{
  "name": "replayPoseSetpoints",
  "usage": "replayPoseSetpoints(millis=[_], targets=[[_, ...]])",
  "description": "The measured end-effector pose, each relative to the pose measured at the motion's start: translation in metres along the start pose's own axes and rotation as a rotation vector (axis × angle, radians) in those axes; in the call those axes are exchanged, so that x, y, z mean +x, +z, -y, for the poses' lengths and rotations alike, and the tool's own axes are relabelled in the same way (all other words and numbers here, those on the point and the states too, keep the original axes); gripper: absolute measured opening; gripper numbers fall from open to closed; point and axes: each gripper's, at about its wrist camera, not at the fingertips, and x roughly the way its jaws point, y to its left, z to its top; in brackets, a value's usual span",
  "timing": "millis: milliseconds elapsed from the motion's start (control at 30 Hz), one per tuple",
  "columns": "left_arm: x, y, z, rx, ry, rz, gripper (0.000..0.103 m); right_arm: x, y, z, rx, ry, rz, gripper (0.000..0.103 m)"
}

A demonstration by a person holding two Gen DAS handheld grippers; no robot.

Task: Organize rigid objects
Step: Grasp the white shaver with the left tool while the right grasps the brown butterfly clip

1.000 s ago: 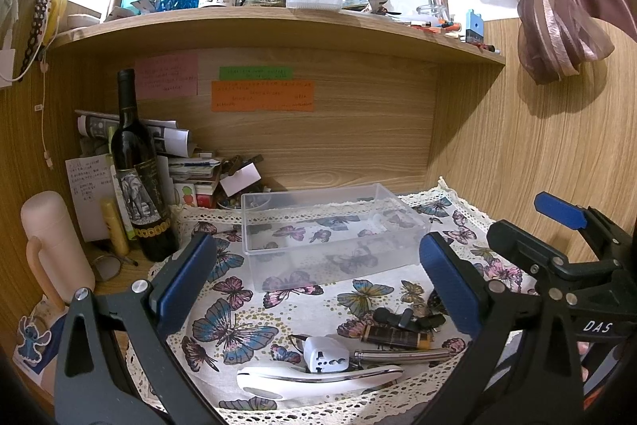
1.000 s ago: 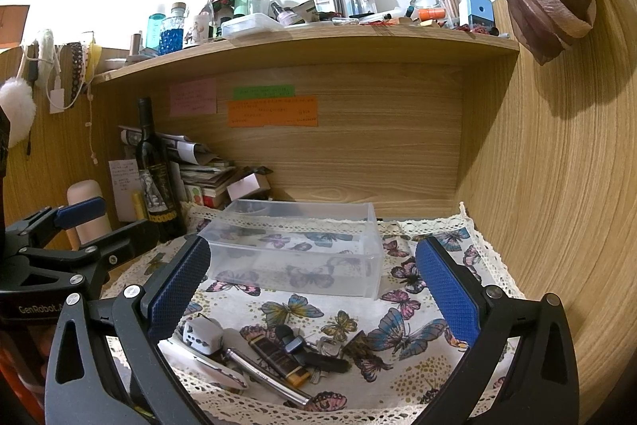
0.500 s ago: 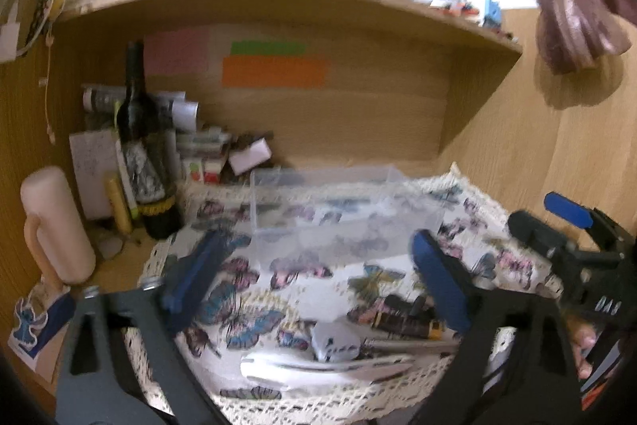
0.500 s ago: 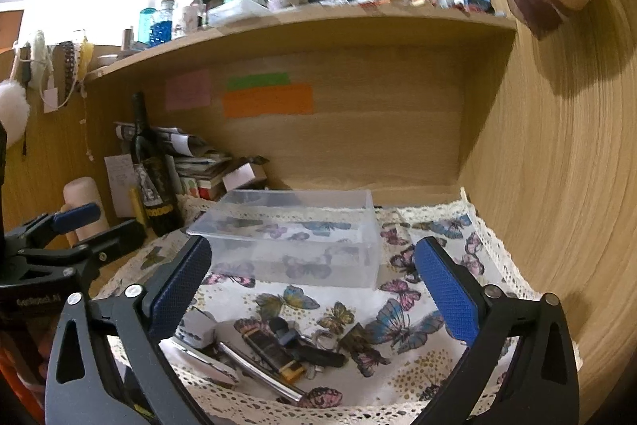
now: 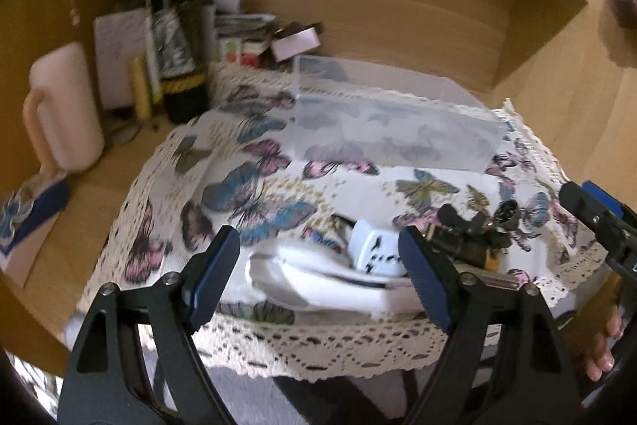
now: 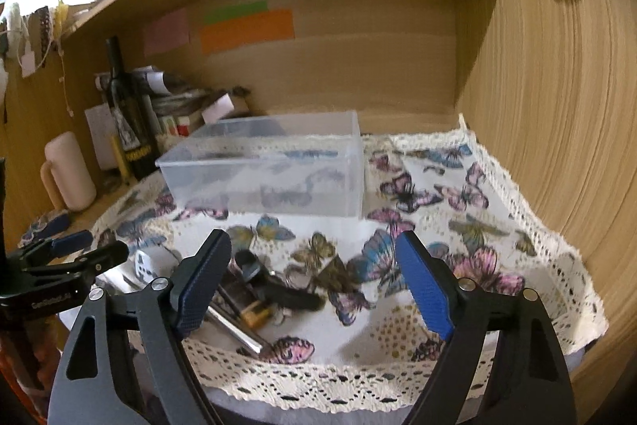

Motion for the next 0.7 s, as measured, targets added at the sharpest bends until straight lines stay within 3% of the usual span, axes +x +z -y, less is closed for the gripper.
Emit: replayPoseSetpoints(millis=[233, 367, 467, 700], targets=[[0.017, -0.014, 0.0, -0.059, -0.002, -0.06, 0.083, 0.006, -0.005, 0.005, -0.004, -0.004, -0.016, 0.083], [0.035, -0.017, -0.008, -0.106, -0.052, -0.126, 0.068, 0.013, -0.008, 0.008, -0.009, -0.018, -0.038, 0.083], [0.034, -0.017, -0.006, -0.091, -0.041, -0.102, 0.063, 0.02, -0.011, 0.013, -0.001, -0.024, -0.064, 0.083], [0.04, -0.016, -0.001, -0.031, -0.044, -0.082, 0.062, 0.035, -0.014, 0.018, -0.019, -0.022, -0.117, 0.083]])
